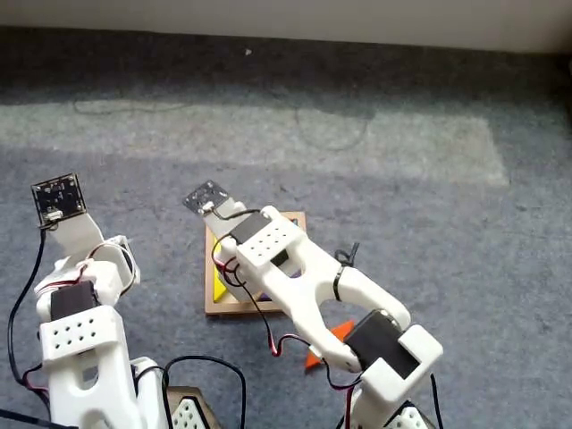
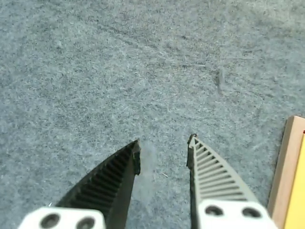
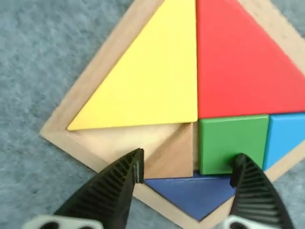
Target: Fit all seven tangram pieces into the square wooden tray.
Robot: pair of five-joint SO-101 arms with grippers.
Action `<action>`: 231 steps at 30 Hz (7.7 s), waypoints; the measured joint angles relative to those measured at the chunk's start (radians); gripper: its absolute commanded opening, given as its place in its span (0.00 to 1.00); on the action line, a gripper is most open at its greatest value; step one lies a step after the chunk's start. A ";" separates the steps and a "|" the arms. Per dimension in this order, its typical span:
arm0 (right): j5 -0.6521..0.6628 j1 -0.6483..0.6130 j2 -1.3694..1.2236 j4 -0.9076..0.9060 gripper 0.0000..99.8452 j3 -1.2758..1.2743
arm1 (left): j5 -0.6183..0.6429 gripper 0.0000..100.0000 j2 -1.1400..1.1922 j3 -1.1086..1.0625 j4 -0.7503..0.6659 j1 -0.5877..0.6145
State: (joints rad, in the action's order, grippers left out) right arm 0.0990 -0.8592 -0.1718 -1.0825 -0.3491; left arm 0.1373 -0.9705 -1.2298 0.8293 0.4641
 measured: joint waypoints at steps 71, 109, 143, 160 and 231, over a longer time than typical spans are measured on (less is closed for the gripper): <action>-0.084 0.002 0.078 0.014 0.18 -0.120 | 0.000 0.17 0.000 0.000 0.000 -0.002; -0.060 -0.032 0.040 -0.115 0.22 0.006 | 0.000 0.17 0.000 0.000 0.000 -0.002; 0.032 0.005 -0.011 -0.084 0.06 0.044 | 0.000 0.17 0.000 0.000 0.000 -0.002; 0.031 0.011 0.322 -0.100 0.12 -0.106 | 0.000 0.17 0.000 0.000 -0.018 -0.002; -0.143 -0.109 0.153 -0.028 0.22 -0.077 | 0.000 0.17 0.000 0.000 -0.018 0.020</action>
State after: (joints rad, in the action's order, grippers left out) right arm -0.0437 -0.9682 -0.0184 -1.1101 -0.4258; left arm 0.1373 -0.9705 -1.2298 0.8109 0.4841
